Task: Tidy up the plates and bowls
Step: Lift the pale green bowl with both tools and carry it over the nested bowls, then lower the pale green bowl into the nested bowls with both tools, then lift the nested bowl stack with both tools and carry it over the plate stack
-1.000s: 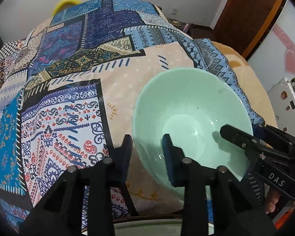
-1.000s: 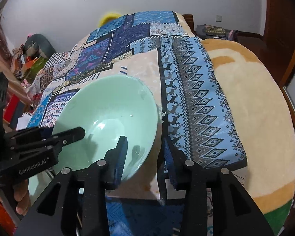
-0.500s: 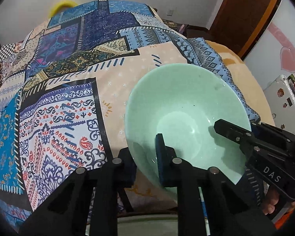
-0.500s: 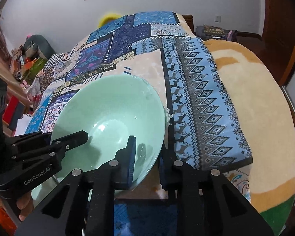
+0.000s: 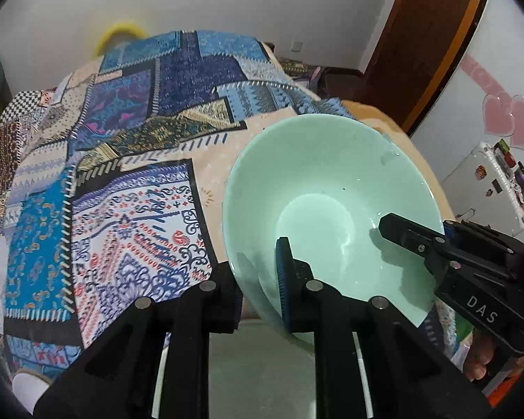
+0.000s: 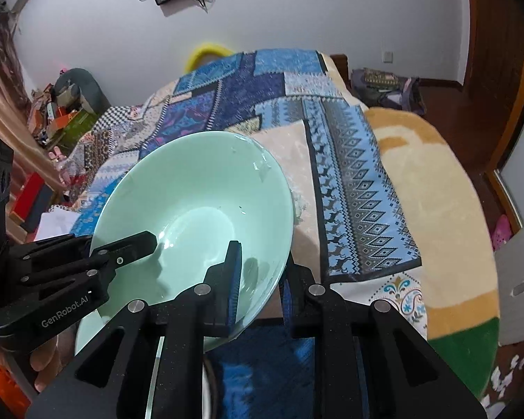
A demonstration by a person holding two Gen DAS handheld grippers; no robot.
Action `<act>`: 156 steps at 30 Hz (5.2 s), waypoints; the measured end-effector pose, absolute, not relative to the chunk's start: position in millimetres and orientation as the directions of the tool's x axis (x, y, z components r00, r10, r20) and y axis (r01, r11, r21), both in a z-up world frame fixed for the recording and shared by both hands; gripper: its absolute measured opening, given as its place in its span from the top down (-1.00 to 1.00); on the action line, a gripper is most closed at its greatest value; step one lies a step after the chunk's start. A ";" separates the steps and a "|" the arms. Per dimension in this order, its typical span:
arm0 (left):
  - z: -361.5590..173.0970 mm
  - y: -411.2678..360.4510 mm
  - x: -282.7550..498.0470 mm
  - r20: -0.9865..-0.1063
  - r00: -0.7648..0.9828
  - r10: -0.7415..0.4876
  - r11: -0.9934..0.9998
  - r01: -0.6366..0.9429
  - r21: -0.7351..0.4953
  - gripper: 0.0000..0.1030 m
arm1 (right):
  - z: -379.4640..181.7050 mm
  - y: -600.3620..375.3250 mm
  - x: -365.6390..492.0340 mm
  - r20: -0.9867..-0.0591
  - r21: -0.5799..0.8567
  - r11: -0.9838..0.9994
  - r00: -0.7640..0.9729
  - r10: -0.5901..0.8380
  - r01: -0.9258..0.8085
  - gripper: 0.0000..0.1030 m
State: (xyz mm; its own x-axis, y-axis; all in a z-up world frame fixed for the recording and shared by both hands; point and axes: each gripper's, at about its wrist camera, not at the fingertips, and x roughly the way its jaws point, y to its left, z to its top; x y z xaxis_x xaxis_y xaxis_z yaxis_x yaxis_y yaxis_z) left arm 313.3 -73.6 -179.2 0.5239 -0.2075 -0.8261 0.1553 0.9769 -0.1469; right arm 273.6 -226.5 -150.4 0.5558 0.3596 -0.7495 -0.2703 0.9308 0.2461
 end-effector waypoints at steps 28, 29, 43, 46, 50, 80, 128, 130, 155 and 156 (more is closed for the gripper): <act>-87.0 -11.9 187.5 -0.726 0.662 -0.187 0.982 0.118 -0.145 0.68 | -90.7 -171.0 189.7 -0.659 0.230 0.900 0.621 0.423 -0.370 0.65; -86.5 -9.0 184.3 -0.725 0.664 -0.184 0.983 0.114 -0.144 0.68 | -90.3 -167.0 187.6 -0.659 0.231 0.898 0.619 0.428 -0.376 0.65; -82.1 55.7 132.1 -0.712 0.690 -0.130 0.988 0.025 -0.155 0.68 | -95.0 -108.0 157.6 -0.662 0.229 0.863 0.578 0.477 -0.450 0.64; -84.0 69.1 123.9 -0.714 0.690 -0.121 0.987 0.006 -0.162 0.68 | -98.8 -94.7 153.3 -0.668 0.235 0.854 0.562 0.489 -0.464 0.64; -88.7 88.4 114.0 -0.719 0.687 -0.100 0.987 -0.025 -0.162 0.68 | -105.4 -76.8 149.4 -0.675 0.248 0.839 0.534 0.509 -0.485 0.64; -178.5 176.9 98.5 -0.835 0.547 -0.054 0.969 -0.173 -0.176 0.68 | -175.5 5.8 145.6 -0.780 0.312 0.787 0.330 0.532 -0.532 0.65; -174.9 189.9 89.3 -0.838 0.545 -0.025 0.965 -0.205 -0.162 0.48 | -176.1 3.9 137.4 -0.802 0.228 0.786 0.347 0.486 -0.574 0.36; -172.3 192.3 87.2 -0.833 0.554 -0.020 0.965 -0.209 -0.162 0.38 | -174.8 2.5 138.4 -0.798 0.236 0.789 0.350 0.490 -0.567 0.35; -230.6 209.3 85.6 -0.870 0.474 -0.135 0.944 -0.207 -0.259 -0.02 | -213.5 11.9 151.6 -0.838 0.294 0.784 0.247 0.486 -0.546 0.29; -232.9 209.6 86.4 -0.871 0.469 -0.144 0.941 -0.208 -0.268 -0.03 | -215.6 13.9 151.8 -0.840 0.299 0.782 0.239 0.488 -0.547 0.29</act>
